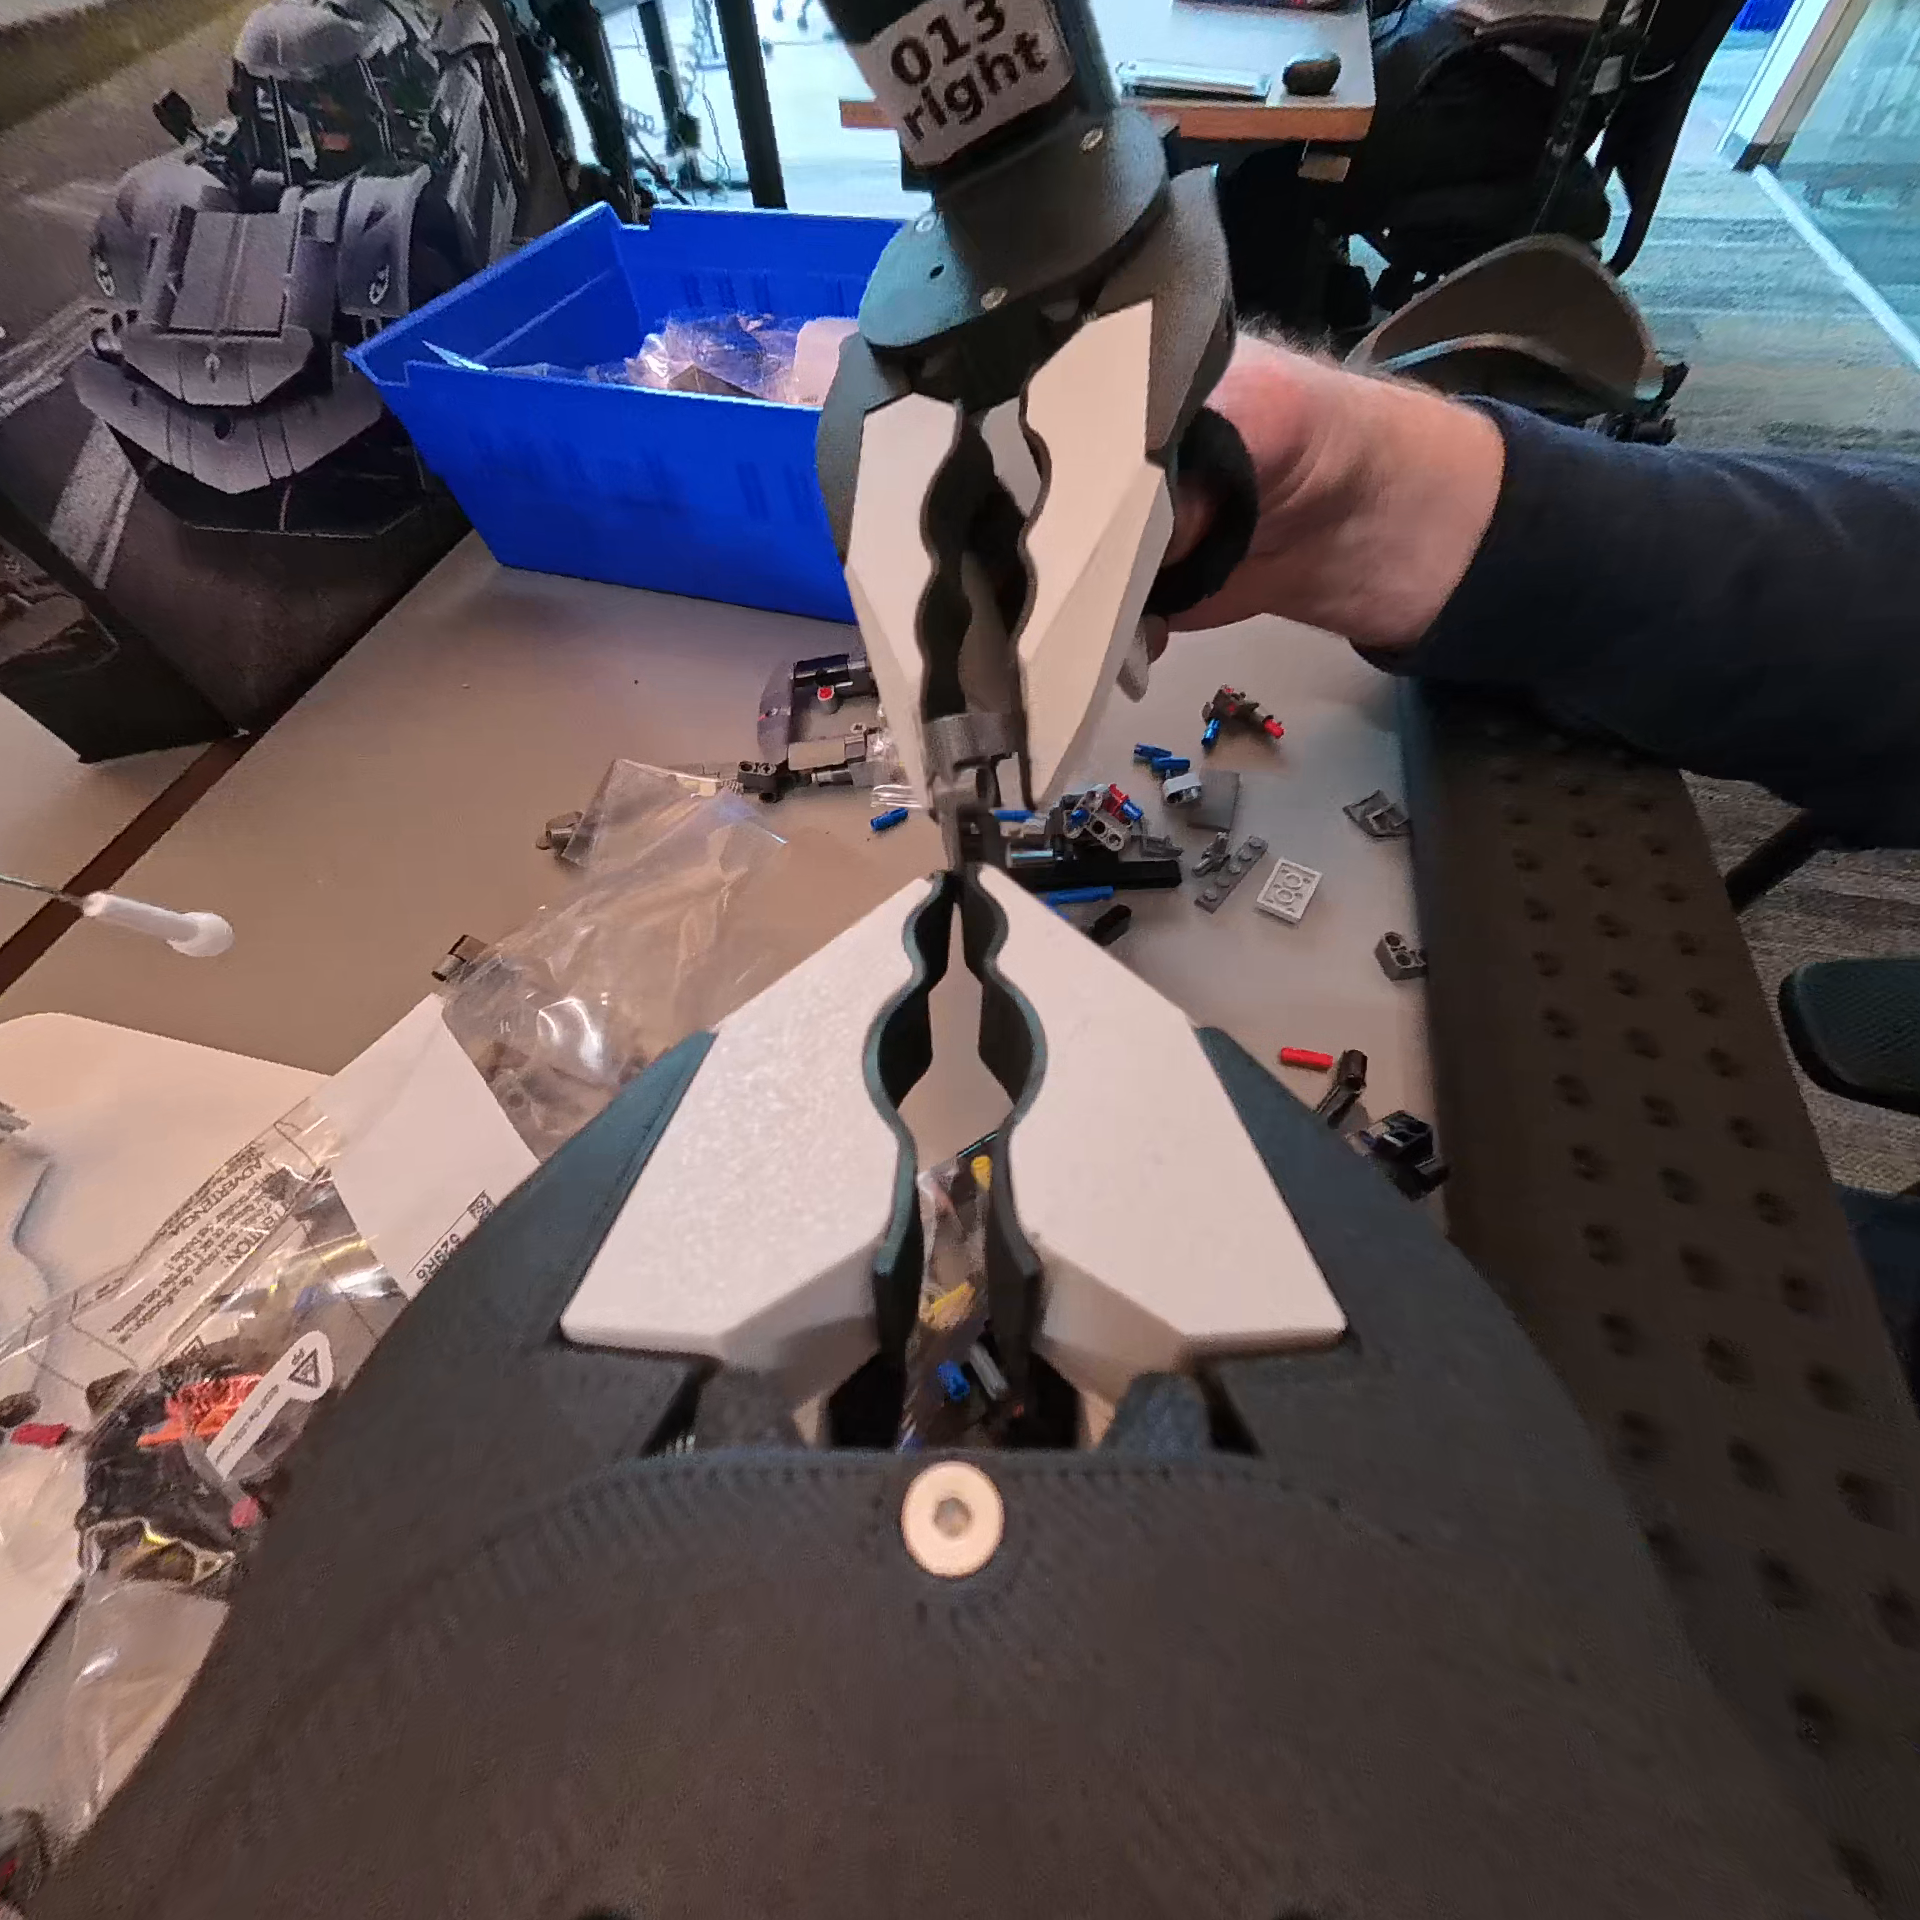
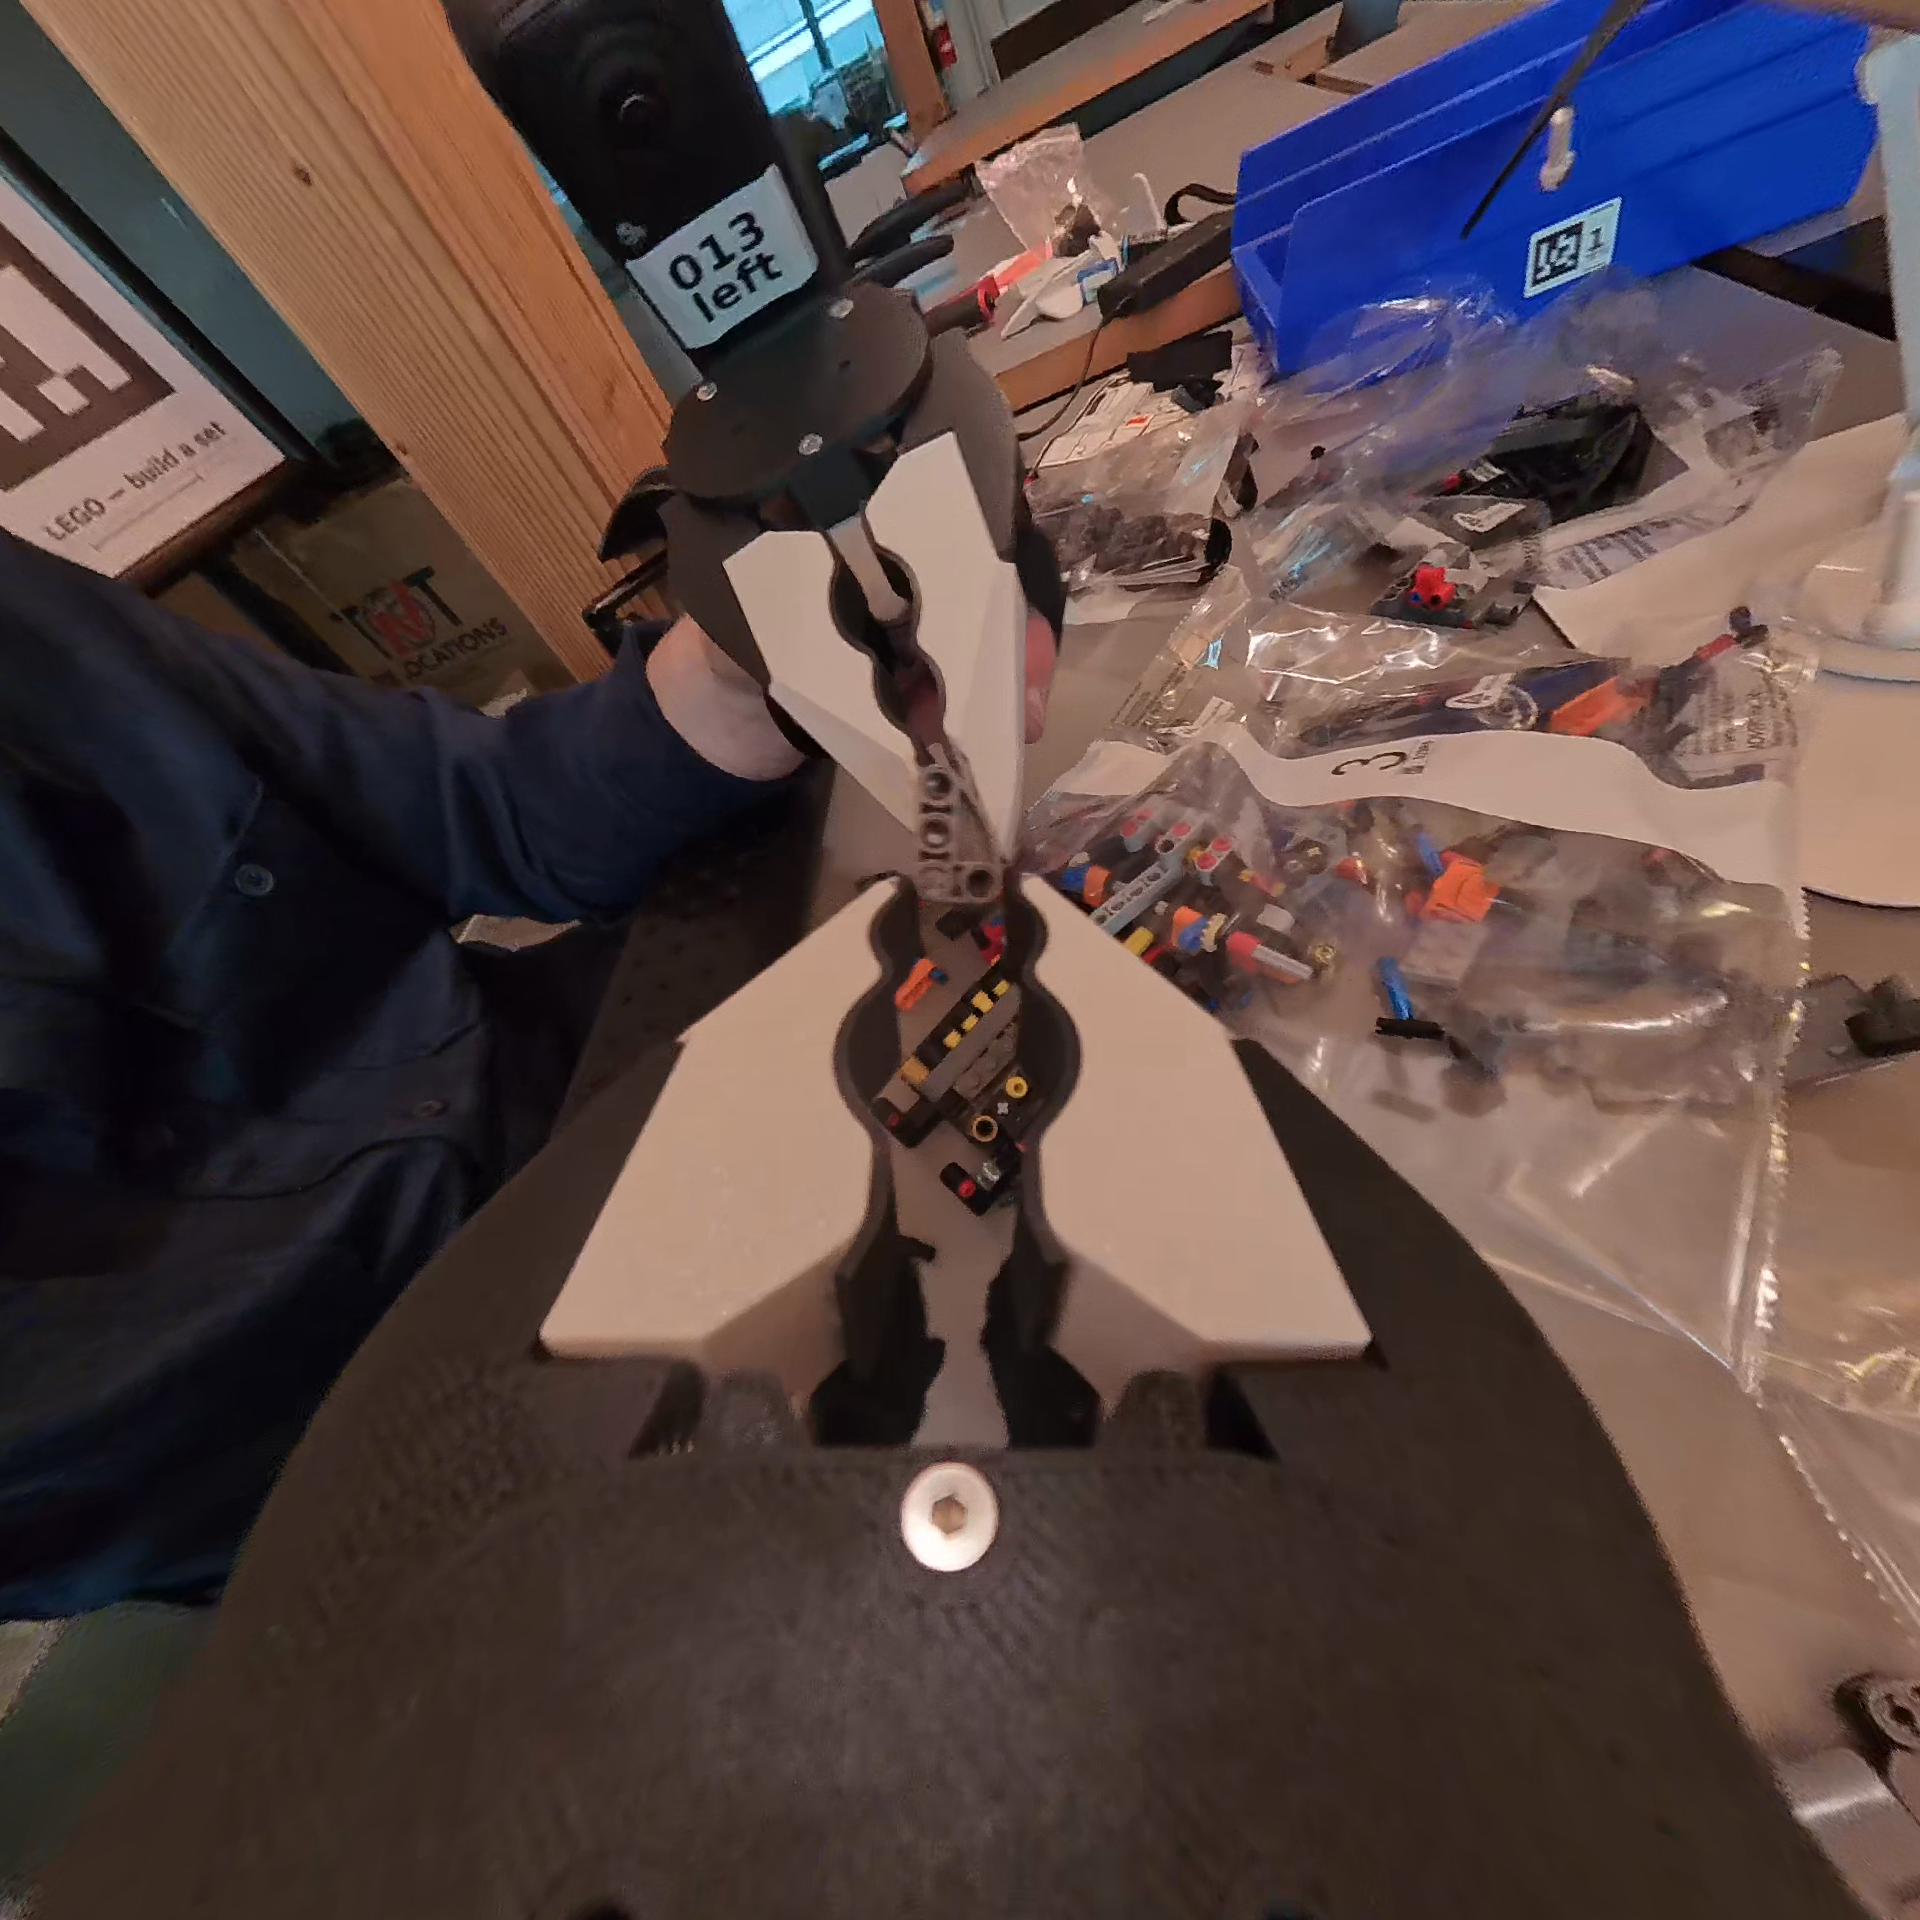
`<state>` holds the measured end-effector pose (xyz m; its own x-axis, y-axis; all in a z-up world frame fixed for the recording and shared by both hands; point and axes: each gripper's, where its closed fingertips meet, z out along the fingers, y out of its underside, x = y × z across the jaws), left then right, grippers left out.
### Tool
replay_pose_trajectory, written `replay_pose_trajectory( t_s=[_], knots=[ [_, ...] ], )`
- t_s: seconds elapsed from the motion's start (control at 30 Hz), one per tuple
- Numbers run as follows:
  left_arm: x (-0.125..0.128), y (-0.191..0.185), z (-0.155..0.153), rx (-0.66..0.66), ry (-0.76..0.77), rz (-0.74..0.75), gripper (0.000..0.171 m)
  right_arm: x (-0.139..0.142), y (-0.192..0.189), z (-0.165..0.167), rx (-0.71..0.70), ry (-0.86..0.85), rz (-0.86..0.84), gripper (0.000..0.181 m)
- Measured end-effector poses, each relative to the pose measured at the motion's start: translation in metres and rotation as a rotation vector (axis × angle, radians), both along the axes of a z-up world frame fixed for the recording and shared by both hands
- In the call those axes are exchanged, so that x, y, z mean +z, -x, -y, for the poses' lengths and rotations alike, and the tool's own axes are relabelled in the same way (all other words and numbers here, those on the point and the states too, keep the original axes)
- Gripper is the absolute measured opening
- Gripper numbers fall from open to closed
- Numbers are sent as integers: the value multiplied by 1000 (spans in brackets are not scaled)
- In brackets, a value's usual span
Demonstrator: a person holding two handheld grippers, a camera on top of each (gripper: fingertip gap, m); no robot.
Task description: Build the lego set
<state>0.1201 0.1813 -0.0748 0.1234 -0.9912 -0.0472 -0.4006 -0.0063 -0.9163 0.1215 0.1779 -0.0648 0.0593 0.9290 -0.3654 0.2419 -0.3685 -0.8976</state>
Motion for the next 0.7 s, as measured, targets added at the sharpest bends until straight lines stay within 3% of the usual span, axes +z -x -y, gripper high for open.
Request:
replay_pose_trajectory(
  t_s=[0.23, 0.4, 0.47, 0.7],
  knots=[
    [2, -2, -4, 28, -87, -5, 3, 1, -2, -4, -27, 20, 4, 12],
    [-6, -3, -8, 50, -144, -61, 6, -5, -4, -10, -101, -119, 105, 12],
    [-7, -4, -6, 40, -153, -69, 6, -4, -2, -8, -90, -92, 95, 12],
    [1, -2, -2, 7, 14, 19, 0, 4, -1, -4, -48, 12, -2, 12]
  ],
)
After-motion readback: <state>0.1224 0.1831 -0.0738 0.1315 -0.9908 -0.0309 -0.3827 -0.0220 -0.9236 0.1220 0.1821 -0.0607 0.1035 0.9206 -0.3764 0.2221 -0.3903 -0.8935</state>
